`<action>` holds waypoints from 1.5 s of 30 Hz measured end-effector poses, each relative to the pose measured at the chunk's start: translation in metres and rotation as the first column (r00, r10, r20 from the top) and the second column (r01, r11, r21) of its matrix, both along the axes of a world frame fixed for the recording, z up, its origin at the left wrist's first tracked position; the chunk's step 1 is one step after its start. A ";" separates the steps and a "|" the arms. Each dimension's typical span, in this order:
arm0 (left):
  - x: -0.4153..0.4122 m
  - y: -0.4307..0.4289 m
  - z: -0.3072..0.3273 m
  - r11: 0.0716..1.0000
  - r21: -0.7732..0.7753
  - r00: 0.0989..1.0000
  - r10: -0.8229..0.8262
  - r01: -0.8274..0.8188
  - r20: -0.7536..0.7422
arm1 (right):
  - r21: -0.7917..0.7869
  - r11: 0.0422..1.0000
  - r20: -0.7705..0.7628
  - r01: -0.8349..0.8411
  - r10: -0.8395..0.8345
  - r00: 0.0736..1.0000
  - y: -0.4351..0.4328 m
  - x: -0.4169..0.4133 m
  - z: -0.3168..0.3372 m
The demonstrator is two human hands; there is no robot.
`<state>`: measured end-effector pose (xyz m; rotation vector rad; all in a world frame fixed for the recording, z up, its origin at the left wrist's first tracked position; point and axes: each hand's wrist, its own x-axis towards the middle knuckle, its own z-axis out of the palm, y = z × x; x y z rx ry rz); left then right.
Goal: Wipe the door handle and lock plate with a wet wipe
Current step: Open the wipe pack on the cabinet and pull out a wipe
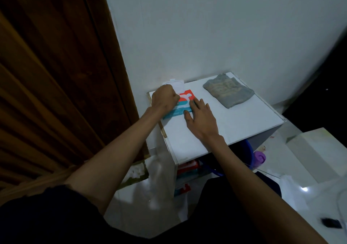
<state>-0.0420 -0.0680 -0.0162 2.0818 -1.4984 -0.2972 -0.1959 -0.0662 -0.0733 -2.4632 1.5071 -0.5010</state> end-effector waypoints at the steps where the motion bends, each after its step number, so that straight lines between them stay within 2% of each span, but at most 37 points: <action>1: 0.004 0.004 0.001 1.000 -0.022 1.000 0.018 -0.019 -0.015 | -0.001 1.000 0.001 0.004 -0.004 1.000 0.000 0.000 0.000; 9: 0.027 0.027 -0.015 0.987 -0.083 0.955 0.106 -0.134 -0.278 | 0.012 0.999 -0.028 0.035 -0.035 0.999 0.000 0.002 -0.001; 14: 0.025 0.031 -0.019 0.983 -0.122 0.935 0.089 -0.139 -0.344 | 0.014 1.000 -0.017 0.021 -0.021 1.000 0.000 0.001 0.000; 20: 0.028 0.037 -0.017 0.983 -0.179 0.951 -0.018 -0.039 -0.308 | 0.009 1.000 -0.020 0.030 -0.030 0.999 0.000 0.001 0.000; 25: 0.031 0.046 -0.030 0.988 -0.149 0.979 0.004 -0.034 -0.203 | 0.010 1.000 -0.006 0.023 -0.023 1.000 0.001 0.001 0.000; 28: 0.028 0.051 -0.038 0.978 -0.204 0.992 0.022 -0.047 -0.124 | 0.010 0.999 0.004 0.030 -0.030 1.000 0.001 0.001 0.000; 31: 0.021 0.057 -0.050 0.970 -0.236 0.993 0.029 -0.056 -0.118 | 0.007 1.000 0.037 0.022 -0.022 0.999 0.001 0.001 -0.001; 34: 0.014 0.061 -0.061 0.963 -0.259 0.988 0.036 -0.074 -0.150 | 0.027 1.000 0.114 0.007 -0.010 0.993 0.002 0.001 0.001; 39: 0.010 0.062 -0.066 0.949 -0.287 0.965 0.056 -0.132 -0.258 | 0.071 0.996 0.372 0.045 -0.069 0.926 0.005 0.002 0.014; 43: 0.013 0.062 -0.066 0.953 -0.285 0.981 0.054 -0.106 -0.185 | -0.046 0.999 0.300 -0.006 0.019 0.954 -0.011 0.014 0.028; 45: 0.014 0.062 -0.067 0.962 -0.258 0.987 0.056 -0.094 -0.150 | -0.045 0.998 0.243 -0.052 0.062 0.968 -0.023 0.023 0.036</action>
